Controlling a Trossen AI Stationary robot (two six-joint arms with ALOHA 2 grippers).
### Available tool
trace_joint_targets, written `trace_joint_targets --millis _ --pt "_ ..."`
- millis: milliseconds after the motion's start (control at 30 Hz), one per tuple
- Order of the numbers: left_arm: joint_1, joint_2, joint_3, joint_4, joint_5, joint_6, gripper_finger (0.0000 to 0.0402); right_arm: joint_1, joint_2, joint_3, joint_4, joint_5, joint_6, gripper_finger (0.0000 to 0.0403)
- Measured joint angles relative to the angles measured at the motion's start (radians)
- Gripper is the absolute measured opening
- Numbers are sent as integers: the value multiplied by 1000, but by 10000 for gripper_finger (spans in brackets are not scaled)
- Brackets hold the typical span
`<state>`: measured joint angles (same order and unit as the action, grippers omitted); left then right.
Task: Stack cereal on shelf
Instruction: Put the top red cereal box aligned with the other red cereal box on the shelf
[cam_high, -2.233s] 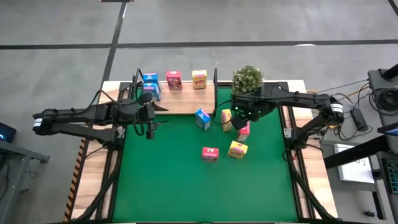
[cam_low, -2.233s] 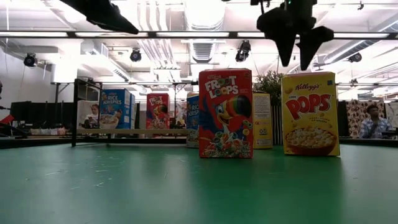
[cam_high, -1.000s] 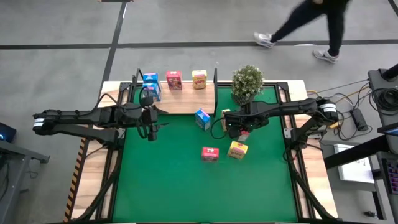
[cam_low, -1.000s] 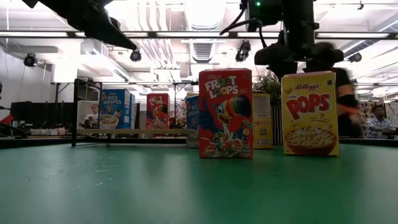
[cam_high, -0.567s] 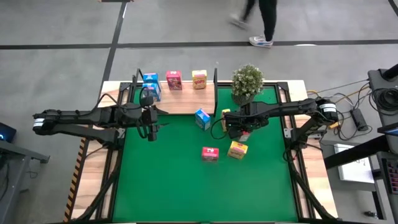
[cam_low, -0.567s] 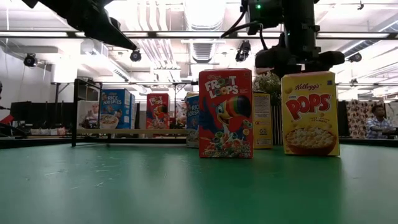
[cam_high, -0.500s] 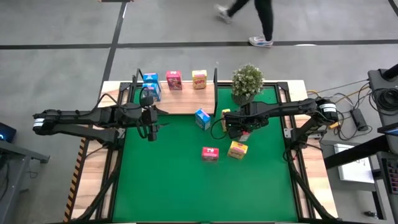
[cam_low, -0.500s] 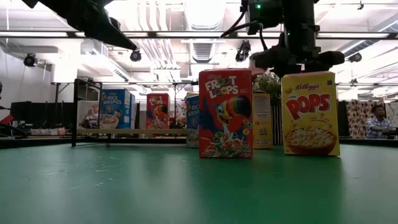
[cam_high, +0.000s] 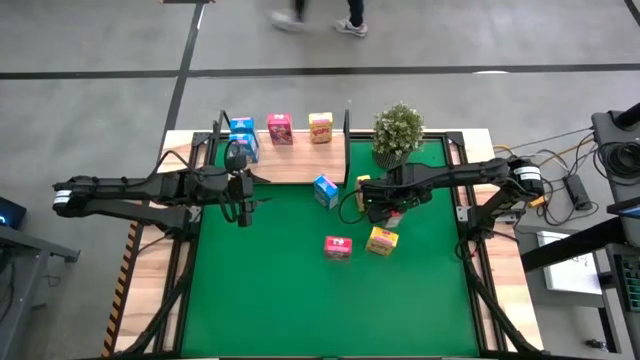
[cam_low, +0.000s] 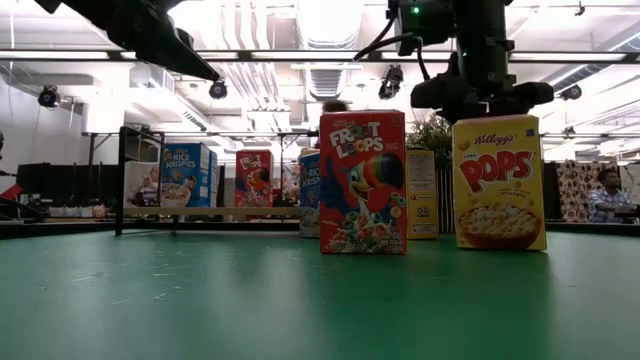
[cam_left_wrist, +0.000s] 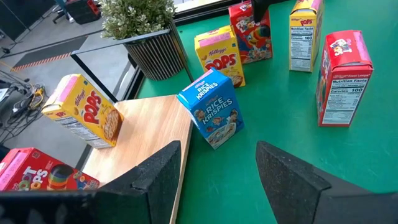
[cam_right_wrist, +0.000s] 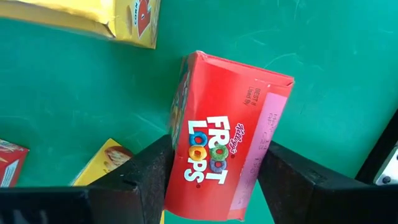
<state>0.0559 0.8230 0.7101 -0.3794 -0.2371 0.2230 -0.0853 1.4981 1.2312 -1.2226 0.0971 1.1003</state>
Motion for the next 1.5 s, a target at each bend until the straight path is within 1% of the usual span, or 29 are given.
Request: trace_joint_targets --millis 133,300,533,633,700,833,967,1067,1200,1333,1500 --pt "0 0 0 0 0 0 192 0 -13 0 -3 0 -3 189" --pt "0 0 0 0 0 0 192 0 -63 1 -5 -4 -4 186" --pt "0 0 0 3 0 0 192 0 -197 1 -7 -23 19 185" --pt "0 0 0 4 0 0 192 0 -264 1 -7 -17 41 185" --pt "0 0 0 5 0 0 192 0 -307 1 0 9 52 185" --pt "0 0 0 5 0 -4 192 0 -380 1 72 51 51 185" --pt "0 0 0 5 0 -4 192 0 -420 1 254 62 -12 184" --pt "0 0 0 5 0 -4 192 0 -424 1 384 59 -60 184" --pt "0 0 0 5 0 -4 192 0 -412 21 451 60 -139 184" --pt "0 0 0 6 0 -4 192 0 -347 116 471 60 -229 184" --pt "0 0 0 16 0 -4 192 -4 -222 295 459 61 -375 184"
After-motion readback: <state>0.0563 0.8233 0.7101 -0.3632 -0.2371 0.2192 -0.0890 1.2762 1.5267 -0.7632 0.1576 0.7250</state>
